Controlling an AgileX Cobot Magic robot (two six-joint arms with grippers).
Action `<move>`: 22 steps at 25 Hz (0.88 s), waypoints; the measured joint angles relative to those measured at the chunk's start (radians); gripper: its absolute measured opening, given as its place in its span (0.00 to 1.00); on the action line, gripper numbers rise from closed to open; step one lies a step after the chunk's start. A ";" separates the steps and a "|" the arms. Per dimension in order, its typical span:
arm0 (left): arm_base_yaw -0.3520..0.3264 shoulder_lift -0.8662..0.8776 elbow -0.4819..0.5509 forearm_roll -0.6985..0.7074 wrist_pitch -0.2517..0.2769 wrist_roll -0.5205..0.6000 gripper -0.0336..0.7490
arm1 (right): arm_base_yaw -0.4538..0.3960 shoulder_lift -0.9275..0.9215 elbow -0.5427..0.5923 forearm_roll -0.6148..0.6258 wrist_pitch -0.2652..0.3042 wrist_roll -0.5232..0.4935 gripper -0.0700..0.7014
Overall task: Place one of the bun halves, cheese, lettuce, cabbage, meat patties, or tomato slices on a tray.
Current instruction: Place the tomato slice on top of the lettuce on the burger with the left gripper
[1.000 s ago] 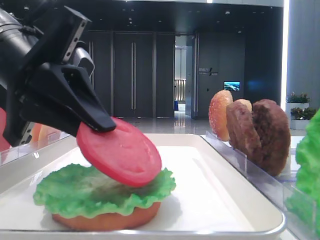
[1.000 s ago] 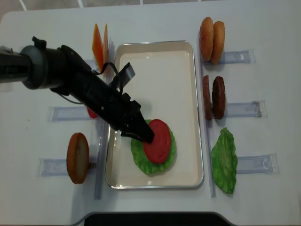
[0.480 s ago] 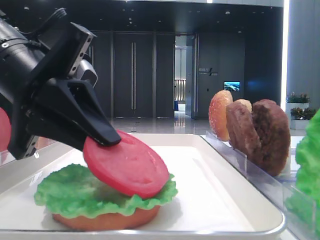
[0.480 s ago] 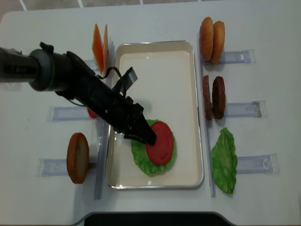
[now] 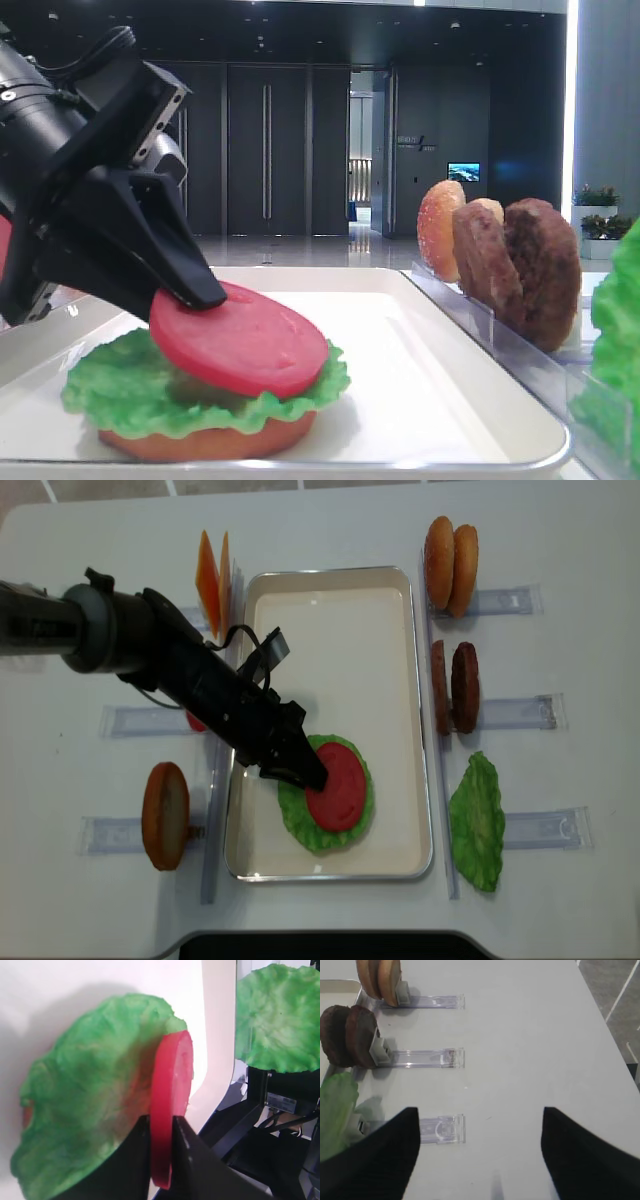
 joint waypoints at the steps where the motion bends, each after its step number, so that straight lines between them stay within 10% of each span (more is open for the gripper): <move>1: 0.000 -0.004 0.000 0.006 -0.003 -0.006 0.17 | 0.000 0.000 0.000 0.000 0.000 0.000 0.72; 11: 0.000 -0.042 0.000 0.029 -0.009 -0.028 0.50 | 0.000 0.000 0.000 0.000 0.000 0.000 0.72; 22: 0.000 -0.129 -0.013 0.175 -0.001 -0.151 0.54 | 0.000 0.000 0.000 0.000 0.000 0.000 0.72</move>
